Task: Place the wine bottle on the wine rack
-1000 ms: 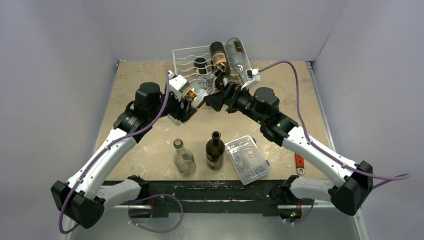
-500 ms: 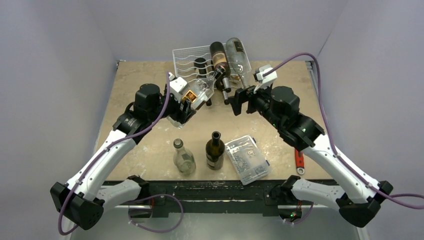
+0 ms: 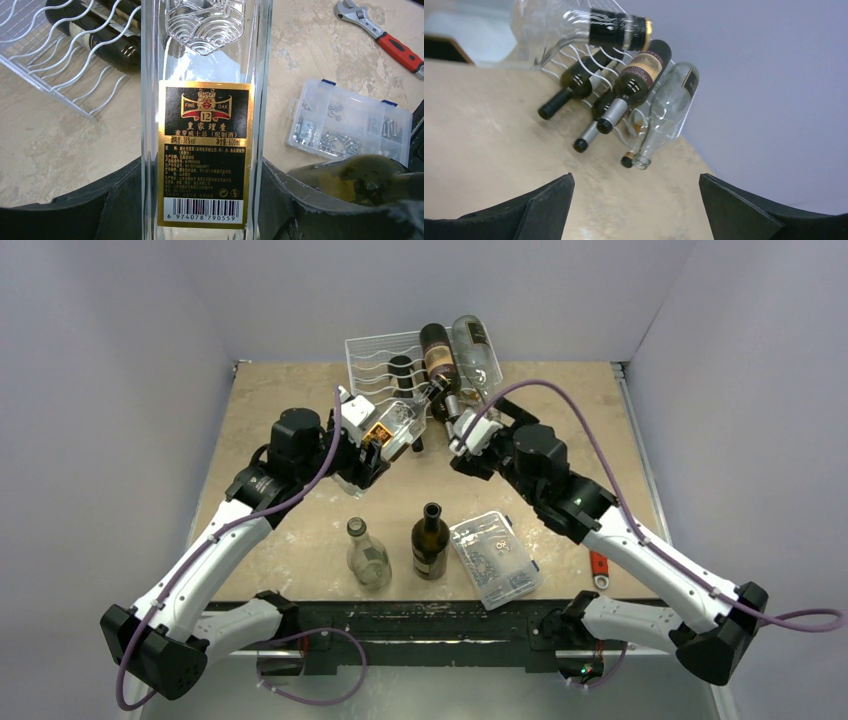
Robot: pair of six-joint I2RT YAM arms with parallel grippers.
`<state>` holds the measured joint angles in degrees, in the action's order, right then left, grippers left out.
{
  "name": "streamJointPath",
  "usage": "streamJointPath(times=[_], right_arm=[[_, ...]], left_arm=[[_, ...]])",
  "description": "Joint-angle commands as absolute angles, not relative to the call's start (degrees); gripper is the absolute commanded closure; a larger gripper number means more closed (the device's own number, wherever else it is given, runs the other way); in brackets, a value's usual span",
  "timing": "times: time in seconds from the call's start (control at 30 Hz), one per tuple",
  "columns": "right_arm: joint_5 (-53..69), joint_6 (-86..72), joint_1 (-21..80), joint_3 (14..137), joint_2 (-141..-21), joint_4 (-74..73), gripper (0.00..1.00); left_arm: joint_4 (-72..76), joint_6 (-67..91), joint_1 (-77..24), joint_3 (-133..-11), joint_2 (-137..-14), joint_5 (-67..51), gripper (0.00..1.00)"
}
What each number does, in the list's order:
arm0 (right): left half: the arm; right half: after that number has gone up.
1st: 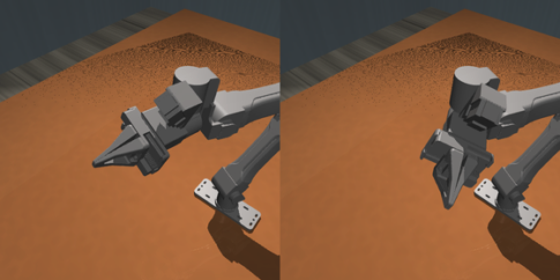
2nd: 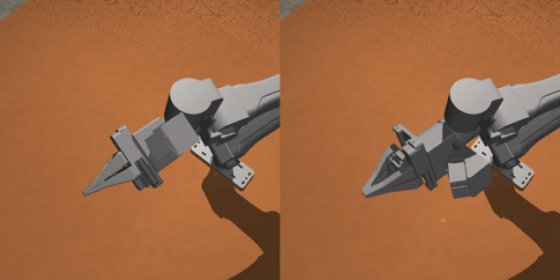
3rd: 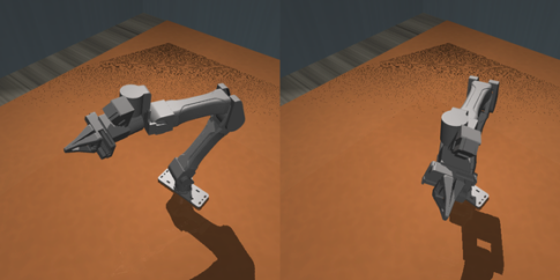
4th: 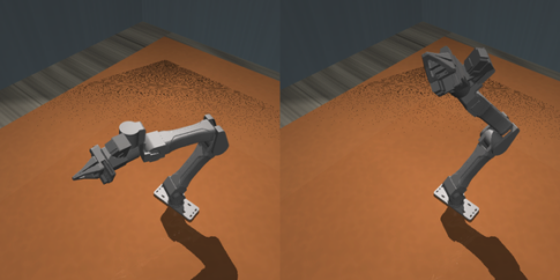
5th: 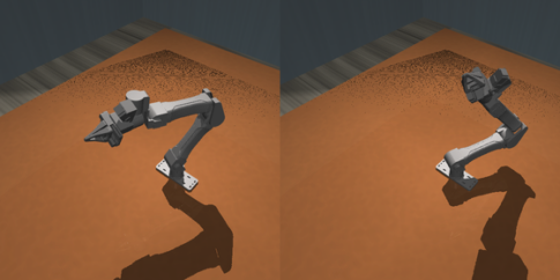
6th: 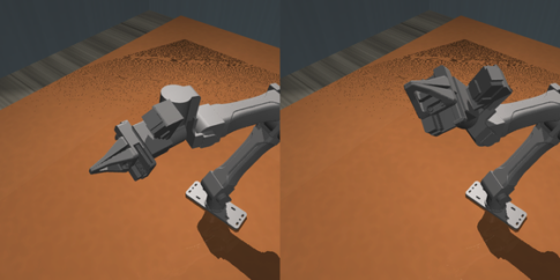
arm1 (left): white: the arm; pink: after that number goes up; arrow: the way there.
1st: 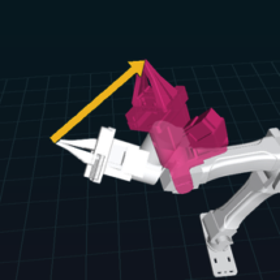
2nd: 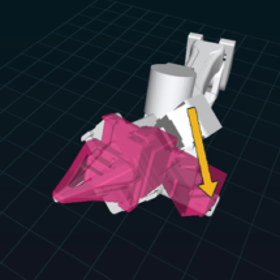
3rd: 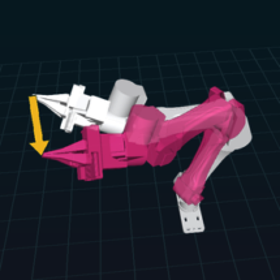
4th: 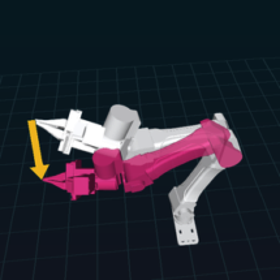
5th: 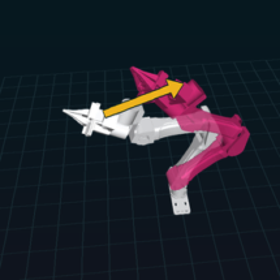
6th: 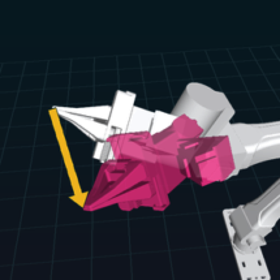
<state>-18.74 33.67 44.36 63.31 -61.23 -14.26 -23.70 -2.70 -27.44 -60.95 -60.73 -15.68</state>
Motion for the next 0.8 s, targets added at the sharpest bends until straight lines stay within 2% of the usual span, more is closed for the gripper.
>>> streamJointPath(times=[0.0,0.07,0.17,0.23,0.43,0.77], right_arm=[[-14.01,62.33,44.33,57.25,-62.07,2.62,0.01],[-10.16,67.07,42.25,58.55,-63.63,5.34,0.01],[1.44,68.85,38.21,64.91,-66.06,-2.11,0.01],[4.45,71.52,37.76,67.73,-68.39,-5.77,0.01],[5.9,77.66,37.71,73.57,-73.21,-13.94,0.01],[4.93,84.48,38.06,77.61,-79.17,-13.77,0.01]], left_arm=[[-15.11,-3.78,-27.51,-63.15,-58.8,-16.49,1.0],[-15.05,-3.93,-27.51,-62.95,-58.72,-16.41,1.0],[-14.98,-3.96,-27.51,-63.03,-58.96,-16.44,1.0],[-15.4,-3.75,-27.51,-63.39,-59.14,-16.7,1.0],[-15.62,-3.41,-27.51,-63.59,-59.02,-17.52,1.0],[-16.07,-2.69,-27.51,-64.21,-59.07,-17.24,1.0]])
